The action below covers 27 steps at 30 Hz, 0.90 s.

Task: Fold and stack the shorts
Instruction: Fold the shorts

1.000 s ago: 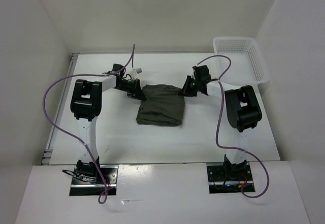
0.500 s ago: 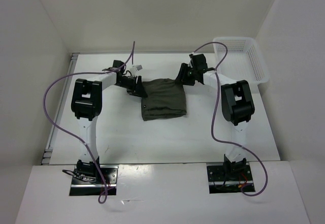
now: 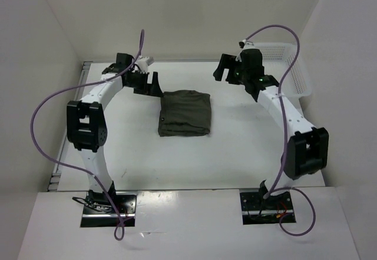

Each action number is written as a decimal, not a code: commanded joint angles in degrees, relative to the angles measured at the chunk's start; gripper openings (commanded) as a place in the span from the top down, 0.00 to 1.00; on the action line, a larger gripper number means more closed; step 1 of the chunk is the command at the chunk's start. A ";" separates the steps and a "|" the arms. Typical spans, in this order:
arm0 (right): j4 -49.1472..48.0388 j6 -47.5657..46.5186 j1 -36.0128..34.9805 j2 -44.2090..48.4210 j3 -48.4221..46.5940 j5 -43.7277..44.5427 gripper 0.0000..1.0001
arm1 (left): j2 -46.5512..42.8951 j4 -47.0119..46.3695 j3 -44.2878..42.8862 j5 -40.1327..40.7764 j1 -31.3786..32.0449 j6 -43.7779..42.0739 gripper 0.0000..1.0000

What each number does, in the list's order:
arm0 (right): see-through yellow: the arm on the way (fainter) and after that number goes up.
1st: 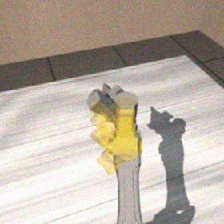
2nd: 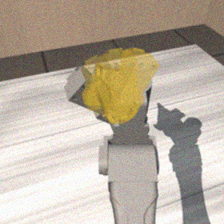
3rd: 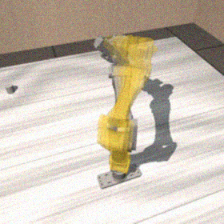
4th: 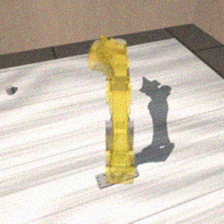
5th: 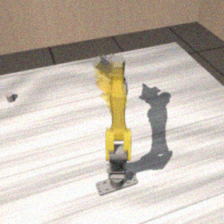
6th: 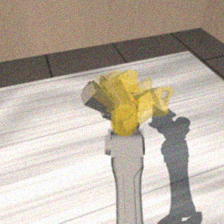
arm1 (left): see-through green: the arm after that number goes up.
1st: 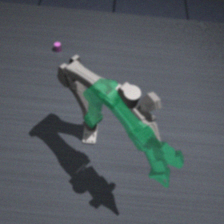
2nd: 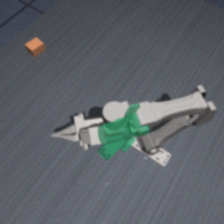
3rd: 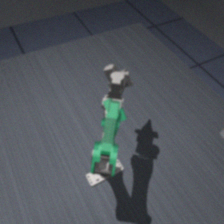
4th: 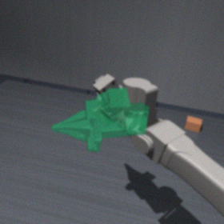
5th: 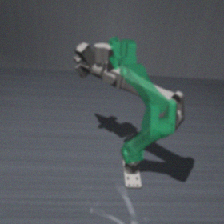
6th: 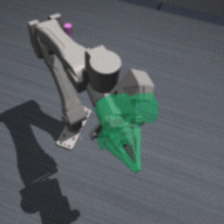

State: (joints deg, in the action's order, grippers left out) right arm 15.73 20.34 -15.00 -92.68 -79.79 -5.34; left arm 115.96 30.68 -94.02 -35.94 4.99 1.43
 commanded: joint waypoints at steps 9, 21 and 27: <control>11.16 -2.33 7.09 15.68 0.42 5.95 0.00 | -15.58 -1.14 4.78 2.45 -17.72 -1.43 0.00; 14.33 -4.69 8.94 22.10 0.95 16.41 0.00 | -26.58 -3.17 13.95 30.14 -22.84 -1.43 0.00; 13.19 -4.69 8.94 24.04 4.11 15.19 0.00 | -28.24 -3.69 14.56 30.67 -22.84 -1.43 0.00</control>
State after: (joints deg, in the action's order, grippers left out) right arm 29.30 16.60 -6.37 -71.02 -76.73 8.99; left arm 90.32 28.34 -80.20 -7.29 -17.54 1.26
